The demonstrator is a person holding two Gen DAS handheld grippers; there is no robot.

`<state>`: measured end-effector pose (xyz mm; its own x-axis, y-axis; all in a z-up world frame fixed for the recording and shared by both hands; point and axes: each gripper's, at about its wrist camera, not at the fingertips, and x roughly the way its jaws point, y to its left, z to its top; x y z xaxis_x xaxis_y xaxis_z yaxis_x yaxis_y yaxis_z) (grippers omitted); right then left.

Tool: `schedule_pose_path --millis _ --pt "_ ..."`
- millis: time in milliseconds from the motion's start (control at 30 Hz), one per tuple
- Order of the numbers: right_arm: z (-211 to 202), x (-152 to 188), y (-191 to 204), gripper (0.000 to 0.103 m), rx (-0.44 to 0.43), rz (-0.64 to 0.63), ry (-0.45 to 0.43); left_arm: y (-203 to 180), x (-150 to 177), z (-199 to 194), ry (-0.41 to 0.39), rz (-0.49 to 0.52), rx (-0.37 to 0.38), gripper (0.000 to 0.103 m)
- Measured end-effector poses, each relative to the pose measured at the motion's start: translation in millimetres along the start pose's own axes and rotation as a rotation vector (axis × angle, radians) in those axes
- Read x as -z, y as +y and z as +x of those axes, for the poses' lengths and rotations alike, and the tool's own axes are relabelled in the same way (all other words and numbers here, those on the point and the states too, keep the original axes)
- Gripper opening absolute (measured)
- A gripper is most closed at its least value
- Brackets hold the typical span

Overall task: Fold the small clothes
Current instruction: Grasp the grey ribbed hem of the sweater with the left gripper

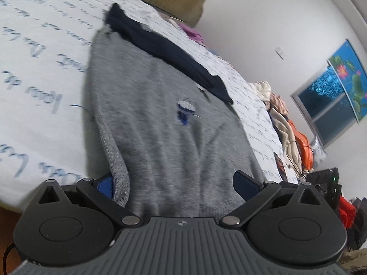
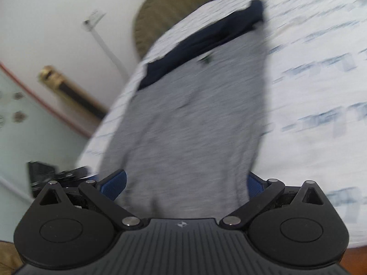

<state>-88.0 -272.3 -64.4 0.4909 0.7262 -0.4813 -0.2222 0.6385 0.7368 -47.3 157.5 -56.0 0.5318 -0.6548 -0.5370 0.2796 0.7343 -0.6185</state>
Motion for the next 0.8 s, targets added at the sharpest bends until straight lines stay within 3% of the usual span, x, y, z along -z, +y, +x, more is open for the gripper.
schedule_pose_path --millis 100,167,200,233,267,300,367,467,600,700,800 --pt "24.0 -1.4 14.4 0.103 -0.024 -0.046 0.028 -8.9 -1.6 11.9 0.018 0.008 0.024 0.097" --pt "36.5 -6.3 21.0 0.101 -0.04 -0.051 0.036 -14.9 -2.5 21.0 0.042 0.018 0.03 0.078" --pt "42.5 -8.9 25.3 0.089 -0.035 -0.062 0.038 -18.5 -2.9 26.6 0.059 0.025 0.017 0.069" --pt "48.9 -10.5 30.4 0.079 -0.007 -0.08 0.05 -22.1 -3.2 32.6 0.08 0.033 -0.008 0.046" --pt "53.1 -12.1 35.4 0.057 0.038 -0.111 0.054 -24.7 -3.6 38.5 0.102 0.04 -0.029 0.027" --pt "56.4 -12.9 40.7 0.034 0.079 -0.137 0.057 -26.4 -4.5 43.6 0.122 0.042 -0.042 0.023" --pt "61.1 -14.0 44.2 0.022 0.09 -0.138 0.072 -33.3 -7.5 46.0 0.135 0.059 -0.069 0.015" --pt "59.5 -17.4 44.4 0.017 0.057 -0.125 0.073 -46.7 -16.4 37.9 0.117 0.091 -0.057 0.013" --pt "39.3 -37.1 51.9 0.016 -0.01 -0.121 0.01 -67.7 -40.7 31.0 0.054 0.149 -0.054 0.012" --pt "28.0 -63.8 60.0 0.016 0.011 -0.164 -0.059 -76.9 -60.7 37.9 0.009 0.197 -0.104 0.012" --pt "35.9 -89.3 56.1 0.016 0.076 -0.177 -0.095 -74.7 -73.5 62.9 -0.003 0.248 -0.221 0.013"
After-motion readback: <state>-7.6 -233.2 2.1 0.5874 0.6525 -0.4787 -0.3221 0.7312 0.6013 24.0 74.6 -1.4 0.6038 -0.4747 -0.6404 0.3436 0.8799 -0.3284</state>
